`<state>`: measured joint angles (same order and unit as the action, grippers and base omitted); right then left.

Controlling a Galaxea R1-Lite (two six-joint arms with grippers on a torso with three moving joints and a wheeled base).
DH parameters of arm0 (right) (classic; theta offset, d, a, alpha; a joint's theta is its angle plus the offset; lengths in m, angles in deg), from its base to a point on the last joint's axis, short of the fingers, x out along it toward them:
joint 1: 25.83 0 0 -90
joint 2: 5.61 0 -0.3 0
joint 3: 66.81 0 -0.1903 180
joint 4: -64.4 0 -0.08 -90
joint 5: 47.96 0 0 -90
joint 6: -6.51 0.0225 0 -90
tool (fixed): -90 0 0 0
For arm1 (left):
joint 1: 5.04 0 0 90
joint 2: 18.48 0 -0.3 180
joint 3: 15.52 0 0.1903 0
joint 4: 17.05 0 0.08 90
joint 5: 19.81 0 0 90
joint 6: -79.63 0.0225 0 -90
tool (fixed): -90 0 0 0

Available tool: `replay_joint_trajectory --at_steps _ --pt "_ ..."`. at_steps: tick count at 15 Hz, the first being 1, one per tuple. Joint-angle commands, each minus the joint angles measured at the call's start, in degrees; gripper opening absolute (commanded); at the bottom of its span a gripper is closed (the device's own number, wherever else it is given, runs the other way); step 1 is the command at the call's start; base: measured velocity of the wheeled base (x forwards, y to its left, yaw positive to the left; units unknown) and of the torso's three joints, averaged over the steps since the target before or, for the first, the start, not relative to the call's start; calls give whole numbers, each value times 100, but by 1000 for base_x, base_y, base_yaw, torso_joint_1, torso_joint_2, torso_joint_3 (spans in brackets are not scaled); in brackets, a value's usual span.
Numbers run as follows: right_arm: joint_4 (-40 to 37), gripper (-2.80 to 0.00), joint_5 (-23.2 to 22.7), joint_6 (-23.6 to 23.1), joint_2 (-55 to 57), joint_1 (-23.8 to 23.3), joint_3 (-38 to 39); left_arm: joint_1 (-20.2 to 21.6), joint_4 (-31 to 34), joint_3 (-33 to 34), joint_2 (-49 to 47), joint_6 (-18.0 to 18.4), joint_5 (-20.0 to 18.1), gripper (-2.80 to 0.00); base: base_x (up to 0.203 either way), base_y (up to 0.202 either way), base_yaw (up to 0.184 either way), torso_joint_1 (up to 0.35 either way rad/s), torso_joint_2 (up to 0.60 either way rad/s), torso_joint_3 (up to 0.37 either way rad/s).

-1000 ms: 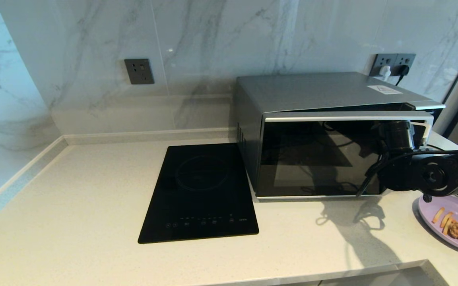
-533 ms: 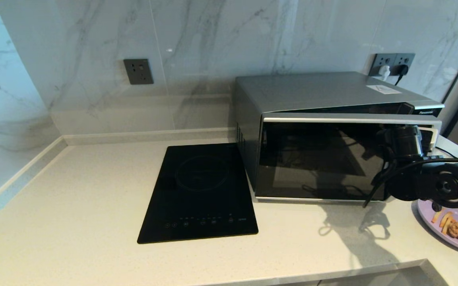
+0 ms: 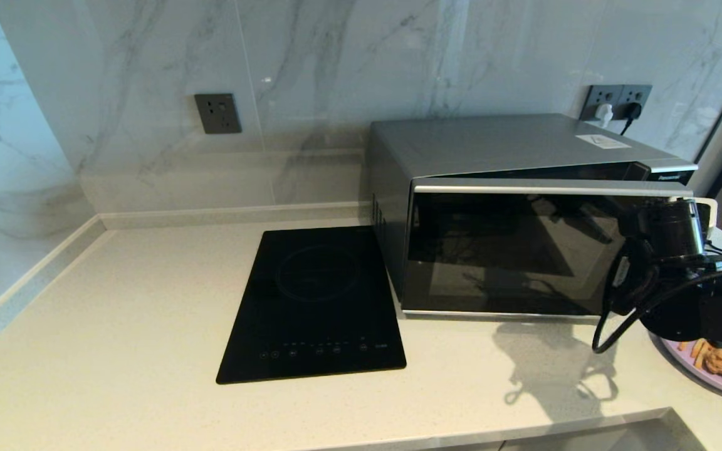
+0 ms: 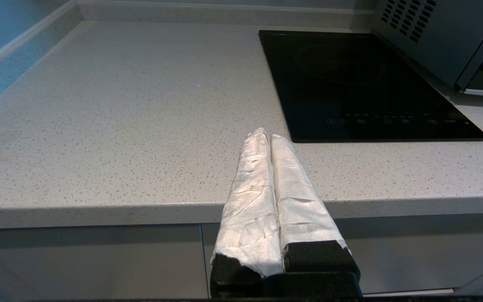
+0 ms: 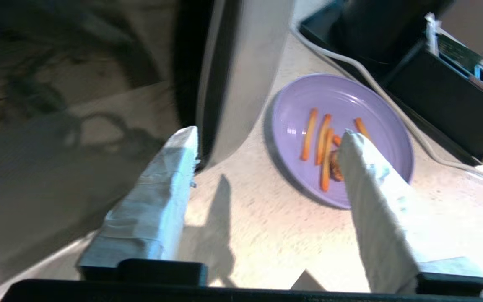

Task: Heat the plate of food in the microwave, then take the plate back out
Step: Open the microwave oven

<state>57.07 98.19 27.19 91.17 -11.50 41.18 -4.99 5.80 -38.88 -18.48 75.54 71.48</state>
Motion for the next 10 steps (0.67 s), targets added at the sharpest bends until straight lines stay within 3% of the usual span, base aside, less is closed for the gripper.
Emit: replay_joint_trajectory --at_steps 1,5,10 --pt "0 0 33 8 -568 349 269 4 -2 0 -9 -3 3 -280 0 0 0 0 0 0" --pt "-17 0 9 -61 -1393 1071 452 4 -2 0 -9 -3 3 -280 0 0 0 0 0 0" --pt "-142 0 -311 -1040 -1653 1185 -875 4 -2 0 -9 -3 3 -280 0 0 0 0 0 0"
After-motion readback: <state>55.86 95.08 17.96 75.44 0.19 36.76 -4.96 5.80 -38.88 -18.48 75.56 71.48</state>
